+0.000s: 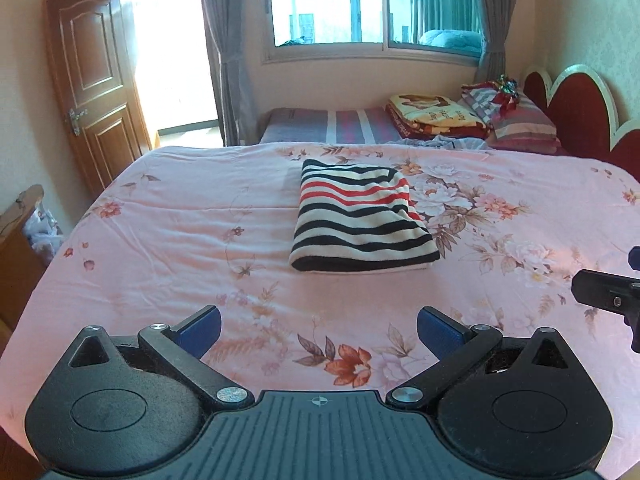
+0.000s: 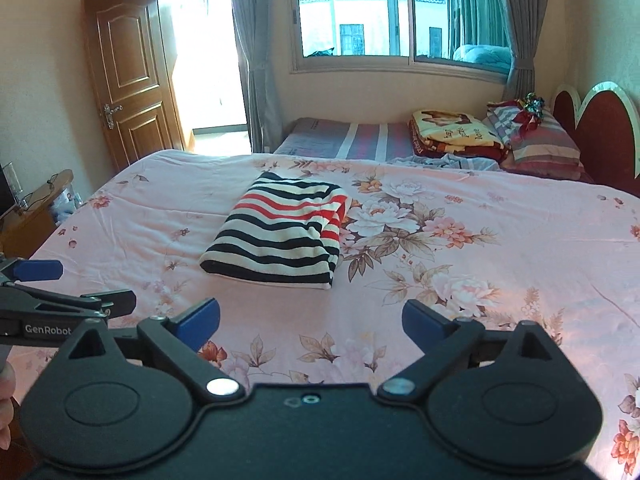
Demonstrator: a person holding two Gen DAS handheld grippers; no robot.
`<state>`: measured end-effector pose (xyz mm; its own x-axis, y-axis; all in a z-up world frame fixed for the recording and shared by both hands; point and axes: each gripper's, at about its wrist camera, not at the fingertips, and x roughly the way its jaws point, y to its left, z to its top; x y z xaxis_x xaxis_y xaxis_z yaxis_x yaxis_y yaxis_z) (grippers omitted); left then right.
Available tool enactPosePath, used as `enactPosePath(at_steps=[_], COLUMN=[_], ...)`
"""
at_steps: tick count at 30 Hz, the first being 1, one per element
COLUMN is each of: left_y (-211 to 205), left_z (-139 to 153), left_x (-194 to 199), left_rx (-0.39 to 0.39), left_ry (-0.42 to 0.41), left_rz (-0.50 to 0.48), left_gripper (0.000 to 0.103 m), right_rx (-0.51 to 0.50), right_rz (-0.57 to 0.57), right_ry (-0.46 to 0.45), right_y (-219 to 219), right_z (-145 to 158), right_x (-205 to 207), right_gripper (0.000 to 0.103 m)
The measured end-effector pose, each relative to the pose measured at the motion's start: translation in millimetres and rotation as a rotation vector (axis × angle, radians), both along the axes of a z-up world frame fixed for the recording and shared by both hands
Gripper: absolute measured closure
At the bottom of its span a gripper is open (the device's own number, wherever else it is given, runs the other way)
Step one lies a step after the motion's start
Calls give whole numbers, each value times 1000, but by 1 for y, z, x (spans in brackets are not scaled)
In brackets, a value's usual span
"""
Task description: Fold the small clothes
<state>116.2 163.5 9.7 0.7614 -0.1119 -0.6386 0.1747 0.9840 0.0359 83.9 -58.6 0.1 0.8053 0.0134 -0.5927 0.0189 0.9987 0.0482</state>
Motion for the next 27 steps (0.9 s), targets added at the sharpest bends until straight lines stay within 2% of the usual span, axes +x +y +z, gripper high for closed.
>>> enactPosePath(at_steps=[3, 6, 10, 27], left_y=[12, 18, 20, 6], left_z=[9, 15, 23, 31], left_x=[-26, -46, -63, -76], left_rx=[-30, -41, -49, -46], left_ry=[-2, -1, -14, -42], left_rz=[54, 80, 94, 120], left_gripper=[0, 0, 0, 0], right_rx=[-35, -80, -114, -101], right_rz=[-65, -137, -172, -185], right_ry=[-54, -108, -146, -145], right_y=[4, 9, 13, 6], right_z=[15, 26, 32, 26], right_x=[-31, -55, -74, -81], right_gripper=[1, 1, 1, 1])
